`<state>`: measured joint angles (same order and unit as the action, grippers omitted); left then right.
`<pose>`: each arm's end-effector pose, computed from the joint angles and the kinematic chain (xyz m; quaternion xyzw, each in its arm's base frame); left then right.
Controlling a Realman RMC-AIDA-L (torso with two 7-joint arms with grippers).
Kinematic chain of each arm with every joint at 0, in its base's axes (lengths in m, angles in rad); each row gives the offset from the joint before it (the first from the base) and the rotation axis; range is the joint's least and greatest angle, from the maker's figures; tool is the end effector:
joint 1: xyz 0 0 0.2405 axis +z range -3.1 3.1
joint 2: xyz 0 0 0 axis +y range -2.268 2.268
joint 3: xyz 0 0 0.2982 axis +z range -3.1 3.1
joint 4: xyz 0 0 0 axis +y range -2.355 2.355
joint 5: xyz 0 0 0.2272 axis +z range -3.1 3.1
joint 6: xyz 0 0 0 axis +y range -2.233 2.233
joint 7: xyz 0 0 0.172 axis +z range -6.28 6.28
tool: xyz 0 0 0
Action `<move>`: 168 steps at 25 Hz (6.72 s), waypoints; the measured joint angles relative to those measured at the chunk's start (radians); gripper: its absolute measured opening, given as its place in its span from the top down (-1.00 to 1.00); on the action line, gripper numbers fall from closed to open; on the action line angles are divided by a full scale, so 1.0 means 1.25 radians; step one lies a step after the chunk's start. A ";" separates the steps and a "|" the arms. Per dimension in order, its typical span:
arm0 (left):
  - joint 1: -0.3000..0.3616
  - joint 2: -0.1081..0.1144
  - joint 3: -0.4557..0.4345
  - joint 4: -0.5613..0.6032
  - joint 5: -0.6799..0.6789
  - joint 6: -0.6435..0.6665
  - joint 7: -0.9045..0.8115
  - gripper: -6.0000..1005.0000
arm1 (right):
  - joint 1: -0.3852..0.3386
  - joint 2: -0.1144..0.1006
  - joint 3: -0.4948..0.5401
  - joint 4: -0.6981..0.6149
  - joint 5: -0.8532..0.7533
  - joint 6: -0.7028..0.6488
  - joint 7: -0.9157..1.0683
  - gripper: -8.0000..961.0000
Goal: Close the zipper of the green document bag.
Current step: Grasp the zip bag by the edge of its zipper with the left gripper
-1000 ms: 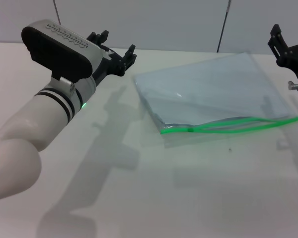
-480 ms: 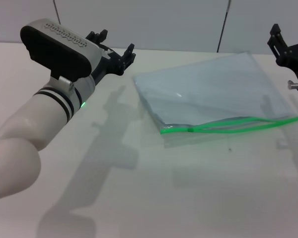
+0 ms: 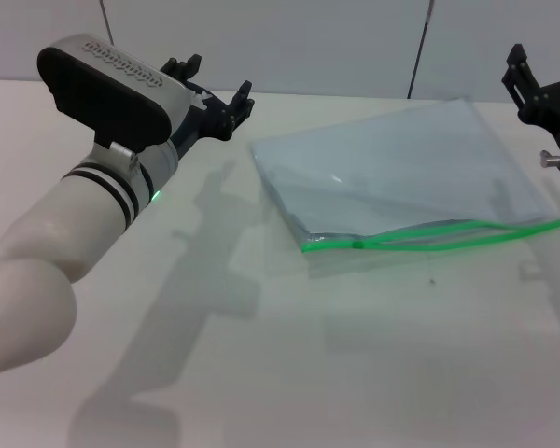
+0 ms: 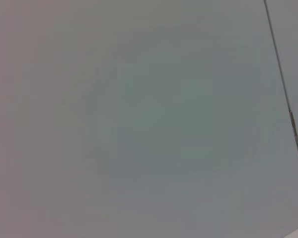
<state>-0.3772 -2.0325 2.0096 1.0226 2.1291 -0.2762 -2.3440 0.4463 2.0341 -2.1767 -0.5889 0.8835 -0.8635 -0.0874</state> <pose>-0.2323 0.4491 -0.0742 -0.7982 -0.1543 -0.1651 0.5584 0.2892 0.4366 -0.0549 -0.6947 0.2373 0.3290 0.5940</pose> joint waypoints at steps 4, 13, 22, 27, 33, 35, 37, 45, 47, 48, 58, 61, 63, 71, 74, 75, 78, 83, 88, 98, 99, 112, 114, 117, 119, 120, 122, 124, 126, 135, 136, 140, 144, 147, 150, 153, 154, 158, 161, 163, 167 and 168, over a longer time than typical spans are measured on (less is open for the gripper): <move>0.000 0.000 0.000 -0.001 0.000 0.000 0.000 -0.46 | 0.001 0.000 0.000 0.000 0.000 0.000 0.000 -0.57; -0.004 0.000 0.000 -0.008 0.000 0.000 -0.001 -0.46 | 0.002 0.000 0.000 0.001 0.000 0.000 0.000 -0.57; -0.004 0.000 0.000 -0.008 0.000 0.000 -0.001 -0.46 | 0.003 0.000 0.000 0.002 0.000 0.000 0.000 -0.57; -0.005 0.000 0.000 -0.009 0.000 0.000 -0.001 -0.46 | 0.003 0.000 0.001 0.002 0.000 0.000 0.000 -0.57; -0.006 0.000 -0.001 -0.009 0.000 0.000 -0.001 -0.46 | 0.003 0.000 0.001 0.005 0.000 0.000 0.000 -0.56; -0.006 0.000 -0.001 -0.009 0.000 0.000 -0.001 -0.46 | 0.003 0.000 0.001 0.005 0.000 0.000 0.000 -0.56; -0.006 0.000 -0.001 -0.009 0.000 0.000 -0.001 -0.46 | 0.004 0.000 0.001 0.005 0.000 0.000 0.000 -0.56; -0.006 0.000 -0.001 -0.009 0.000 0.000 -0.001 -0.46 | 0.004 0.000 0.002 0.005 0.000 0.000 0.000 -0.56; -0.006 0.000 -0.001 -0.009 0.000 0.000 -0.001 -0.46 | 0.004 0.000 0.003 0.005 0.000 0.000 0.000 -0.56; -0.006 0.000 -0.001 -0.009 0.000 0.000 -0.001 -0.46 | 0.004 0.000 0.003 0.005 0.000 0.000 0.000 -0.56; -0.006 0.000 -0.003 -0.009 0.000 0.000 -0.001 -0.46 | 0.007 0.000 0.002 0.014 0.000 0.000 0.017 -0.56; -0.010 0.000 -0.004 -0.016 0.000 0.000 -0.001 -0.46 | 0.012 0.000 0.001 0.022 0.000 0.000 0.021 -0.56; -0.011 0.000 -0.004 -0.018 0.000 0.000 -0.001 -0.46 | 0.012 0.000 0.000 0.023 0.000 0.000 0.022 -0.56; -0.012 0.000 -0.004 -0.020 0.000 0.000 -0.001 -0.46 | 0.012 0.000 0.000 0.023 0.000 0.000 0.022 -0.56; -0.012 0.000 -0.004 -0.020 0.000 0.000 -0.001 -0.46 | 0.012 0.000 0.000 0.023 0.000 0.000 0.022 -0.56; -0.012 0.000 -0.004 -0.020 0.000 0.000 -0.001 -0.46 | 0.012 0.000 0.000 0.023 0.000 0.000 0.022 -0.56; -0.012 0.000 -0.004 -0.020 0.000 0.000 -0.001 -0.46 | 0.012 0.000 0.000 0.023 0.000 0.000 0.022 -0.56; -0.012 0.000 -0.004 -0.020 0.000 0.000 -0.001 -0.46 | 0.012 0.000 0.000 0.023 0.000 0.000 0.022 -0.56; -0.012 0.000 -0.004 -0.020 0.000 0.000 -0.001 -0.46 | 0.013 0.000 0.000 0.023 0.000 0.000 0.022 -0.56; -0.012 0.000 -0.006 -0.020 0.000 0.000 -0.010 -0.47 | 0.014 0.000 0.000 0.024 0.000 0.000 0.022 -0.55; -0.012 0.000 -0.011 -0.019 0.000 0.007 -0.030 -0.47 | 0.014 0.000 0.000 0.024 0.000 0.000 0.022 -0.55; -0.019 0.010 -0.175 0.240 0.151 0.647 -0.020 -0.47 | 0.012 0.000 0.001 0.037 0.000 0.000 0.022 -0.55; -0.015 0.009 -0.184 0.269 0.183 0.685 -0.021 -0.47 | 0.012 0.000 0.001 0.039 0.000 0.000 0.022 -0.55; -0.008 0.005 -0.191 0.345 0.276 0.786 -0.029 -0.47 | 0.013 0.000 0.001 0.042 0.000 0.000 0.029 -0.55; -0.011 0.005 -0.188 0.373 0.321 0.835 -0.036 -0.47 | 0.014 0.000 0.000 0.043 0.000 0.000 0.036 -0.55; -0.017 0.004 -0.183 0.388 0.351 0.865 -0.043 -0.47 | 0.015 0.000 0.000 0.044 0.000 0.000 0.038 -0.55; -0.030 0.003 -0.170 0.403 0.396 0.906 -0.059 -0.47 | 0.018 0.000 0.000 0.046 0.000 0.000 0.040 -0.55; -0.046 0.003 -0.154 0.407 0.421 0.931 -0.069 -0.47 | 0.022 0.000 0.000 0.048 0.000 0.000 0.040 -0.55; -0.063 0.003 -0.131 0.407 0.434 0.956 -0.072 -0.47 | 0.026 0.000 0.000 0.051 0.000 0.006 0.040 -0.55; -0.101 0.002 -0.035 0.397 0.467 0.982 -0.077 -0.47 | 0.032 0.000 0.000 0.053 0.000 0.019 0.040 -0.55; -0.104 0.002 -0.027 0.396 0.467 0.984 -0.078 -0.47 | 0.032 0.000 0.000 0.053 0.000 0.019 0.041 -0.55; -0.122 0.002 -0.018 0.366 0.469 0.988 -0.080 -0.46 | 0.033 0.000 0.001 0.053 0.000 0.020 0.041 -0.55; -0.158 0.002 -0.016 0.298 0.470 0.980 -0.082 -0.46 | 0.037 0.000 0.001 0.053 0.000 0.020 0.041 -0.55; -0.170 0.002 -0.015 0.268 0.470 0.960 -0.082 -0.47 | 0.040 0.000 0.000 0.053 0.000 0.020 0.041 -0.55; -0.176 0.003 -0.009 0.255 0.474 0.935 -0.076 -0.47 | 0.040 0.000 0.000 0.053 0.000 0.020 0.041 -0.55; -0.178 0.003 0.011 0.237 0.490 0.895 -0.074 -0.46 | 0.041 0.000 0.000 0.053 0.000 0.020 0.041 -0.55; -0.179 0.003 0.016 0.228 0.495 0.880 -0.074 -0.46 | 0.042 0.000 0.000 0.053 0.000 0.020 0.041 -0.55; -0.185 0.003 0.032 0.195 0.500 0.835 -0.074 -0.45 | 0.044 0.000 0.000 0.053 0.000 0.020 0.041 -0.54; -0.186 0.003 0.035 0.181 0.500 0.812 -0.074 -0.45 | 0.045 0.000 0.000 0.053 0.000 0.021 0.041 -0.54; -0.187 0.003 0.036 0.169 0.500 0.791 -0.073 -0.45 | 0.045 0.000 0.000 0.053 0.000 0.021 0.041 -0.54; -0.187 0.002 0.039 0.150 0.500 0.749 -0.054 -0.45 | 0.045 0.000 0.000 0.053 0.000 0.022 0.041 -0.54; -0.186 0.002 0.041 0.145 0.500 0.739 -0.051 -0.45 | 0.045 0.000 0.000 0.053 0.000 0.022 0.041 -0.54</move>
<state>-0.6102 -2.0295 2.0607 1.2042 2.7545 0.6479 -2.4081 0.5028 2.0341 -2.1767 -0.5230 0.8835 -0.8356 -0.0357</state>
